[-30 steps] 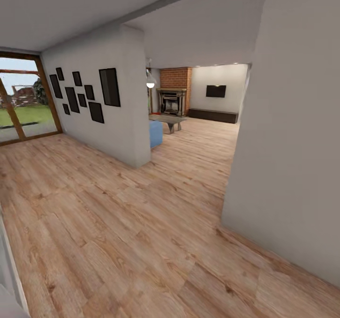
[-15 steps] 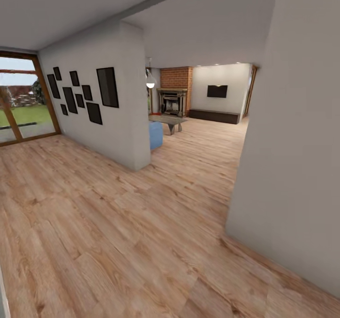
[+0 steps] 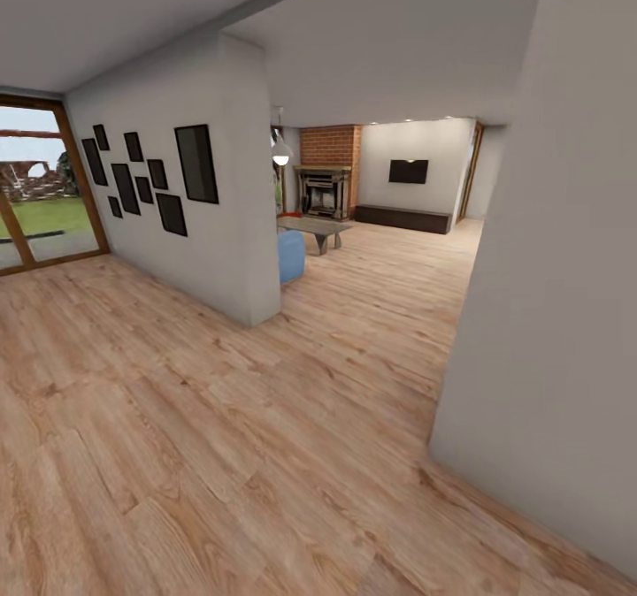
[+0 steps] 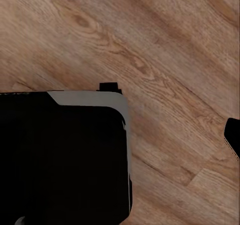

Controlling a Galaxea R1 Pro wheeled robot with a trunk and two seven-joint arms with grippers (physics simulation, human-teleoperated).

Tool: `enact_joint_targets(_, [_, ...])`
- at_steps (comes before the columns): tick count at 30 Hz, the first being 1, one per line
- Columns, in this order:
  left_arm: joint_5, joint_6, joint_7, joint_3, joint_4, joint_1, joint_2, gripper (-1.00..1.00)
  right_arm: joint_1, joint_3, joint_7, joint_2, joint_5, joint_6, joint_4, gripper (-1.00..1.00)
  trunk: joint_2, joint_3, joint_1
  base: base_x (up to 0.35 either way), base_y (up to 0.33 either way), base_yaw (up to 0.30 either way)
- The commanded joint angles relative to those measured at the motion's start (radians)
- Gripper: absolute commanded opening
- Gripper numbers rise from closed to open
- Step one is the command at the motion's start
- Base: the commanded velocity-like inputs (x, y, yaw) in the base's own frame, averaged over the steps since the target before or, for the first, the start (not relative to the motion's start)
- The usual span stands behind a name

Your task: Move the two storage containers from the living room to the garage. In the garage, place one container on the floor and stack the other container on top of it (either order is fine).

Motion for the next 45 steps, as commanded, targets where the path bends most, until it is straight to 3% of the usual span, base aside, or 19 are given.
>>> enact_joint_targets(1, [0.007, 0.002, 0.003, -0.003, 0.0, -0.001, 0.0, 1.0, -0.001, 0.008, -0.001, 0.0, -0.005, -0.005, 0.003, 1.0, -0.002, -0.002, 0.001, 0.324, 0.0, 0.0])
enact_joint_targets(11, [0.006, 0.003, 0.003, -0.003, 0.0, -0.001, 0.0, 1.0, -0.001, 0.008, -0.001, 0.002, 0.018, -0.005, 0.003, 1.0, -0.002, -0.002, 0.001, 0.323, 0.0, 0.0])
enact_joint_targets(45, [0.005, 0.014, -0.006, -0.003, 0.0, -0.001, 0.005, 1.0, -0.001, 0.004, -0.001, 0.001, 0.018, -0.005, 0.003, 1.0, -0.002, -0.002, 0.001, 0.324, 0.0, 0.0])
